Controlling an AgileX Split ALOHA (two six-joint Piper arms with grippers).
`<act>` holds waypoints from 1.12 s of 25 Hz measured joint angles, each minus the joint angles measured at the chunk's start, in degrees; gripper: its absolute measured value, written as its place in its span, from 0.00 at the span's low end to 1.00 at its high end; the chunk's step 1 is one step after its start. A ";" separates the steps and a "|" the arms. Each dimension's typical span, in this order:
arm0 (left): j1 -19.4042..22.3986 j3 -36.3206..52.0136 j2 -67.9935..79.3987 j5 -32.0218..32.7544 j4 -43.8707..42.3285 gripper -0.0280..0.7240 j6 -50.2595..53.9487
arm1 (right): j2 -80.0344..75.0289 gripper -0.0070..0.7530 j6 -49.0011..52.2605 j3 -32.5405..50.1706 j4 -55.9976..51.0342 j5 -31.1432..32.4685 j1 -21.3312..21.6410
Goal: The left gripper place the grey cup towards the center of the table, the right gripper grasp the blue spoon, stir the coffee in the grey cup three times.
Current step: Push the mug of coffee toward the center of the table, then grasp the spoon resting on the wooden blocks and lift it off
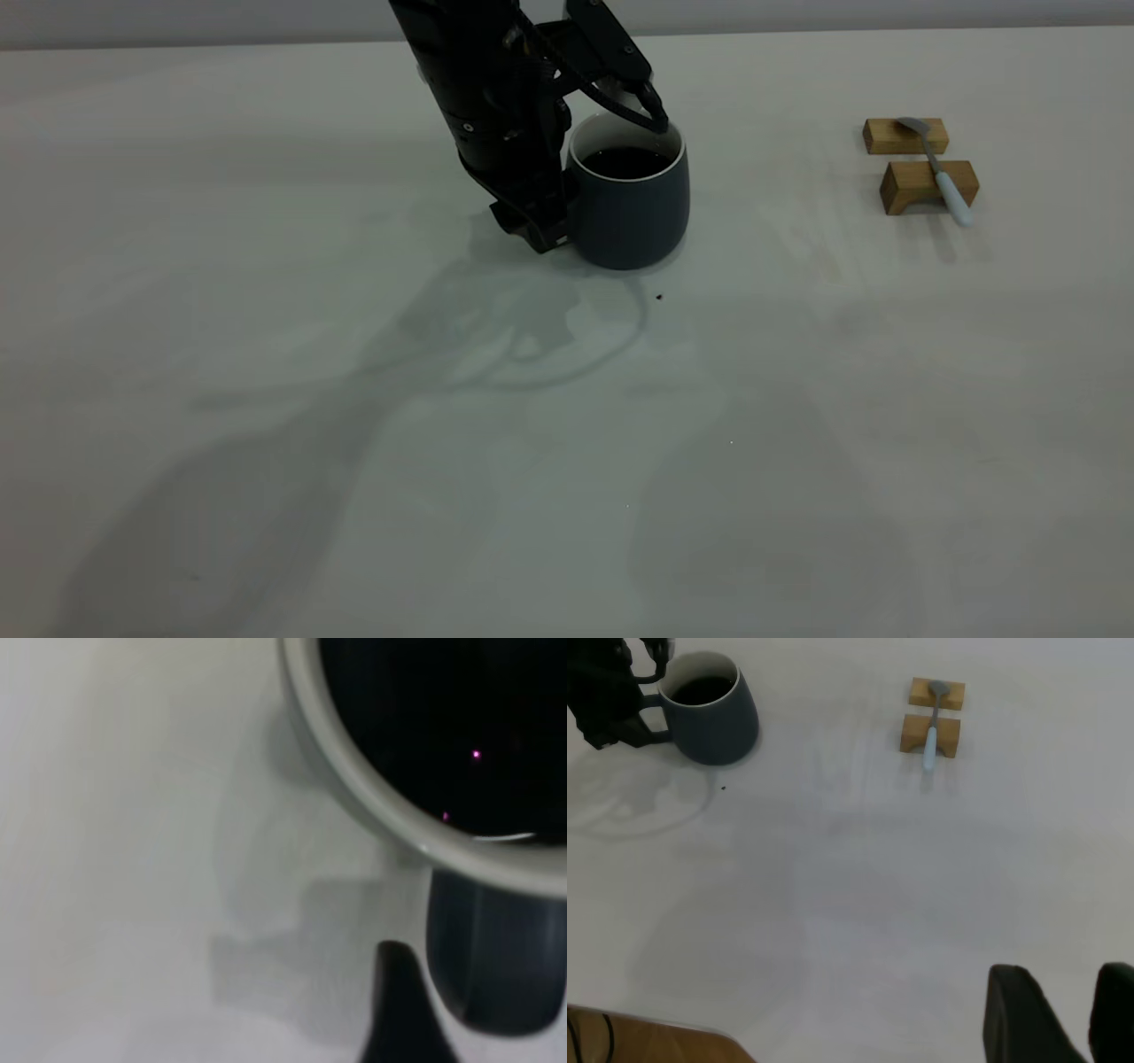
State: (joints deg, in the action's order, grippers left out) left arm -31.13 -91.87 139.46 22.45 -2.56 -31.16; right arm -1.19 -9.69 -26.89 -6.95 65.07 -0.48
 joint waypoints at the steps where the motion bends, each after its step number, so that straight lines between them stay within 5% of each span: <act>1: 0.00 0.00 -0.76 1.11 -0.47 0.83 0.00 | 0.00 0.32 0.00 0.00 0.00 0.00 0.00; 5: 0.25 0.00 -7.44 8.75 -3.97 0.92 1.42 | 0.00 0.32 0.00 0.00 -0.04 0.00 0.00; 9: 0.63 0.00 -16.92 19.53 -6.69 0.91 6.90 | 0.00 0.32 0.00 0.00 -0.04 0.00 0.00; 19: 0.73 0.00 -34.71 43.55 -6.74 0.64 14.56 | 0.02 0.32 0.00 0.00 -0.04 0.00 0.00; 28: 0.73 11.36 -47.39 44.46 -1.79 0.49 23.40 | 0.02 0.32 0.00 0.00 -0.10 0.00 0.00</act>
State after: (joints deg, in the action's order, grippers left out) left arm -30.40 -80.50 92.07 66.91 -4.35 -7.76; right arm -1.16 -9.69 -26.89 -7.06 65.07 -0.48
